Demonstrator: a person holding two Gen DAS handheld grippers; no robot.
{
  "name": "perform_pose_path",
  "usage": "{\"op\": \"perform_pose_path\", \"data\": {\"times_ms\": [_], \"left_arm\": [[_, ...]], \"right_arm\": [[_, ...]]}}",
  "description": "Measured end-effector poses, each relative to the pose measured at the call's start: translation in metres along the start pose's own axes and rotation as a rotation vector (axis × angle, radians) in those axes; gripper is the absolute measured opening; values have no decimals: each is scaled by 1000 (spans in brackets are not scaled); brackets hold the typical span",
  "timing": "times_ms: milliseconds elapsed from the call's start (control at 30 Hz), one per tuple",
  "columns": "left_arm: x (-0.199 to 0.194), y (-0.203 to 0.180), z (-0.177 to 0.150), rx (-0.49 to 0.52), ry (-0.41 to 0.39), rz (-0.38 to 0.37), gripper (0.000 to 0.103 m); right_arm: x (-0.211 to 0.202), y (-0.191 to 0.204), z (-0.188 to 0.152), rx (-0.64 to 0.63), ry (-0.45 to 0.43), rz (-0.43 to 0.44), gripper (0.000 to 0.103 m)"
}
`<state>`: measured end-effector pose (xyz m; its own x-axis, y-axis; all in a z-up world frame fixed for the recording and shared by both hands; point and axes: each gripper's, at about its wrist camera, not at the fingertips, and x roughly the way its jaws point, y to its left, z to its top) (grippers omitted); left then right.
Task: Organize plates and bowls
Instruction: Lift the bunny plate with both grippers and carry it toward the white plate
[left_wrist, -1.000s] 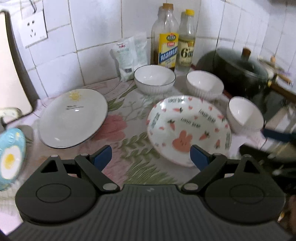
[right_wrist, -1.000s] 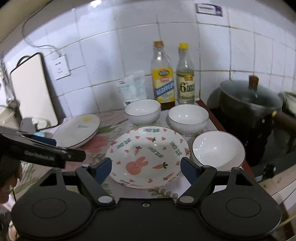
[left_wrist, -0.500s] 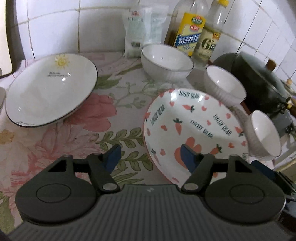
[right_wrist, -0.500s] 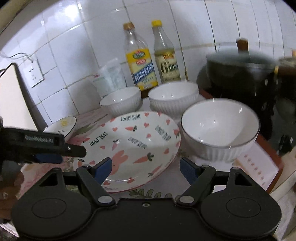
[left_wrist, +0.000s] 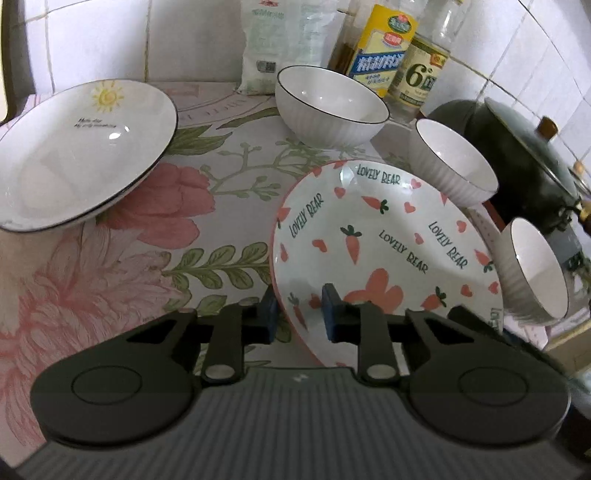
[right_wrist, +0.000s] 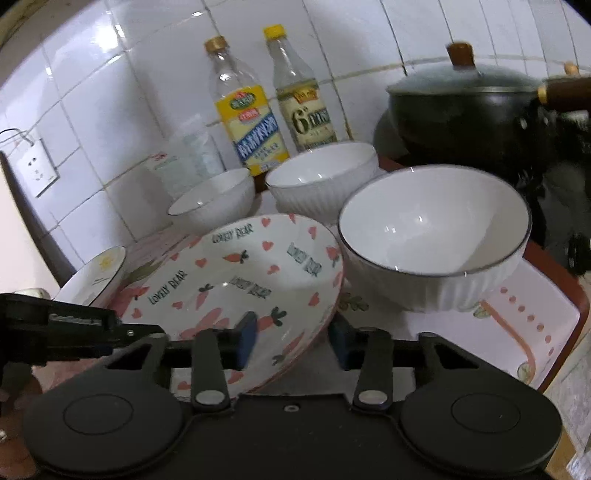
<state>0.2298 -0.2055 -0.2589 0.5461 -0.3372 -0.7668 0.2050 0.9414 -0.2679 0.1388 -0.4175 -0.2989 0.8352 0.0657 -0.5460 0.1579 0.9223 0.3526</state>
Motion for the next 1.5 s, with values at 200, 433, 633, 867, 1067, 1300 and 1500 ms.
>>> {"op": "perform_pose_path", "data": {"times_ms": [200,433,633,867,1067,1300,1500], "left_arm": [[0,-2,-1,-3,-11,14,23],[0,-5,1,13,-1,32,23],[-15,-7,1,66,-20,35,23],[-44,6,-9,43,7,29,23],[-77,20,-17,29,35,31,23],[-130,44,-18,-2,45,26,23],[-174,58,-14,-8,19,48,23]], "right_arm": [[3,0,1,18,6,-16,32],[4,-2,11,59,63,-28,24],[-7,6,10,73,85,-36,24],[-27,24,3,64,110,-23,24],[-49,49,3,66,142,-24,24],[-78,88,13,6,179,6,24],[-99,124,23,-42,208,42,24]]}}
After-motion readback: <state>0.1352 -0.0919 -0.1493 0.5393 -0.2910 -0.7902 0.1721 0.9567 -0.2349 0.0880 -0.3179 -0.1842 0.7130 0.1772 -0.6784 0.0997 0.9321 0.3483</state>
